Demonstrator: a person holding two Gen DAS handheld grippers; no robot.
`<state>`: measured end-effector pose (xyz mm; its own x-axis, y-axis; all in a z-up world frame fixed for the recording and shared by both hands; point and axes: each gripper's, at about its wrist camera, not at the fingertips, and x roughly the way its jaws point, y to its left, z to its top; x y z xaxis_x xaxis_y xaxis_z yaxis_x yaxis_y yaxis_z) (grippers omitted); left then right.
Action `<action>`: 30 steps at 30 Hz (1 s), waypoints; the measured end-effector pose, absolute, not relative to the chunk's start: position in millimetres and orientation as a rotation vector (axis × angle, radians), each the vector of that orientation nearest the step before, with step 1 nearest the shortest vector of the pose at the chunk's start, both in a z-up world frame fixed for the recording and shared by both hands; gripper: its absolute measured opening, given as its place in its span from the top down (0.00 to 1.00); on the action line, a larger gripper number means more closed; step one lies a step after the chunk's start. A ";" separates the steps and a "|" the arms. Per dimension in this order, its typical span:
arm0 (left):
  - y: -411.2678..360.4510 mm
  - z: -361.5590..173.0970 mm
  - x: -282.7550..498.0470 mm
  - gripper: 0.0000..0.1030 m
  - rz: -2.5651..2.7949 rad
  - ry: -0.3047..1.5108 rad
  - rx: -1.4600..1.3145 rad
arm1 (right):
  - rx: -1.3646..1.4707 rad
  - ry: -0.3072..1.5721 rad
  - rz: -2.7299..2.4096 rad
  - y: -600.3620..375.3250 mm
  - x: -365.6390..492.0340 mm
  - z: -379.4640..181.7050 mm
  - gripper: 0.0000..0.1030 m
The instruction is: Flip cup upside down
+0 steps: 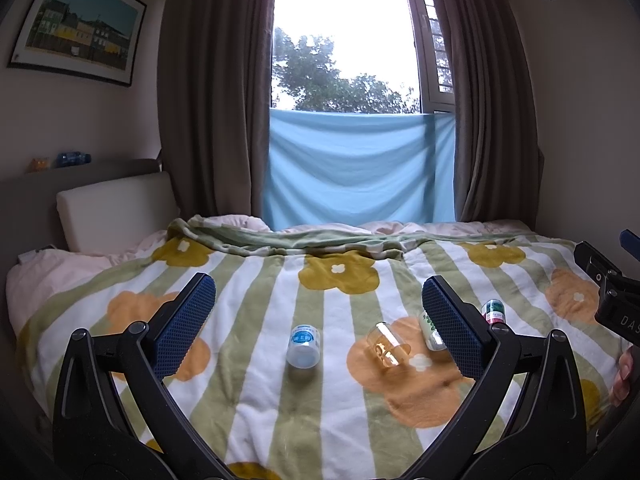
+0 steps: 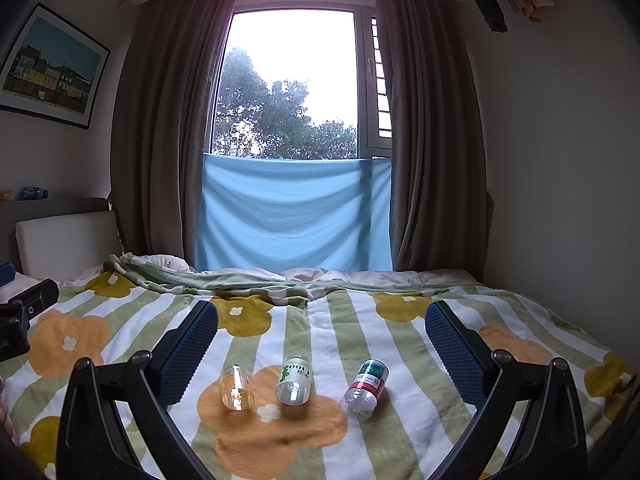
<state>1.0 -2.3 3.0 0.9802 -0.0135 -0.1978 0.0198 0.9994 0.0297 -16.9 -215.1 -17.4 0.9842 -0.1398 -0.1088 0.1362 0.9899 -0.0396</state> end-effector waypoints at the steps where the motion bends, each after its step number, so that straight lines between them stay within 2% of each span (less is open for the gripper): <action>1: -1.5 3.1 1.0 0.00 -0.018 0.199 0.032 | -0.033 0.111 -0.140 -214.9 -17.0 -17.5 0.00; 20: 10.0 -7.8 10.6 0.00 -0.012 0.221 0.022 | -0.039 0.150 -0.141 -209.9 -3.1 -27.6 0.00; 30: 33.2 -25.2 37.6 0.00 0.027 0.293 0.021 | -0.104 0.359 -0.117 -211.5 98.4 -43.7 0.00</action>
